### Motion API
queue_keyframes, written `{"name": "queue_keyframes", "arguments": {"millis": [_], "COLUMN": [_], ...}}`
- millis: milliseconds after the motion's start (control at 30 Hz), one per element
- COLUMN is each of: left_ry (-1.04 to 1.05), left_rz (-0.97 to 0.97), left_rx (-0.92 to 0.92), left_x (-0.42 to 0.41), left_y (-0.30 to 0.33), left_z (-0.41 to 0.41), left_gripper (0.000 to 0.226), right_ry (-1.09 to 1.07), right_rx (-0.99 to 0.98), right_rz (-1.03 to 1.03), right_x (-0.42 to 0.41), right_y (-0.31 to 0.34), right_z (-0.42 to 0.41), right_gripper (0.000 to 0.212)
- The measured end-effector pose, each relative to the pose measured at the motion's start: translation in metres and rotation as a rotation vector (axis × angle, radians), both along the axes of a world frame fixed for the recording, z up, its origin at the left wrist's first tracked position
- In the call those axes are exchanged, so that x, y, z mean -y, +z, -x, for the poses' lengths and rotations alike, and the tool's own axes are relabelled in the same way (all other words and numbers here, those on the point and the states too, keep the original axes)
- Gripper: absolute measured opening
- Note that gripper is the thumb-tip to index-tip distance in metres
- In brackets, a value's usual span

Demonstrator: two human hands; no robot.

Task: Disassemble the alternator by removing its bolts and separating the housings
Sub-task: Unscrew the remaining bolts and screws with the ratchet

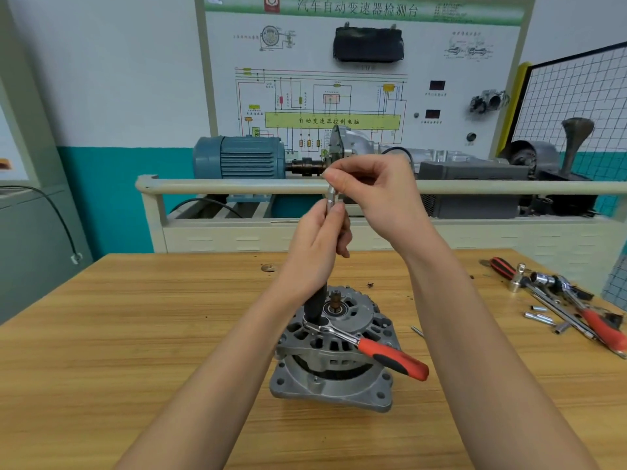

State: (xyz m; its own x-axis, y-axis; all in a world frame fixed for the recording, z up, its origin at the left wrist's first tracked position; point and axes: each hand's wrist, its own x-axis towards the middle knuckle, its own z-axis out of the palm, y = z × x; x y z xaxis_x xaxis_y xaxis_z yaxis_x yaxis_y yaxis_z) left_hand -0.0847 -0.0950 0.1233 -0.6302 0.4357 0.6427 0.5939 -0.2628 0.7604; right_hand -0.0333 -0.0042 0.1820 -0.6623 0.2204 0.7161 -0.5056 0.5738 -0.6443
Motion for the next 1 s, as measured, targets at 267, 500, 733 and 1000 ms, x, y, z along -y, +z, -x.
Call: {"name": "queue_keyframes", "arguments": {"millis": [267,500,733,1000], "left_ry": [-0.02,0.17,0.388,0.376], "left_rz": [0.019,0.205,0.421,0.516], "left_rx": [-0.025,-0.253,-0.296,-0.282], "left_x": [0.003,0.006,0.005,0.005], "left_y": [-0.006,-0.003,-0.003,0.002], "left_z": [0.0,0.003,0.0,-0.009], "left_gripper": [0.029,0.032,0.034,0.033], "right_ry": [0.058,0.035,-0.011,0.083], "right_rx": [0.064,0.064,0.027,0.024], "right_rz": [0.09,-0.001,0.246,0.492], "right_x": [-0.006,-0.009,-0.006,-0.003], "right_y": [-0.003,-0.001,-0.025,-0.035], "right_z": [-0.002,-0.007,0.0,-0.002], "right_gripper": [0.006,0.009,0.02,0.025]}}
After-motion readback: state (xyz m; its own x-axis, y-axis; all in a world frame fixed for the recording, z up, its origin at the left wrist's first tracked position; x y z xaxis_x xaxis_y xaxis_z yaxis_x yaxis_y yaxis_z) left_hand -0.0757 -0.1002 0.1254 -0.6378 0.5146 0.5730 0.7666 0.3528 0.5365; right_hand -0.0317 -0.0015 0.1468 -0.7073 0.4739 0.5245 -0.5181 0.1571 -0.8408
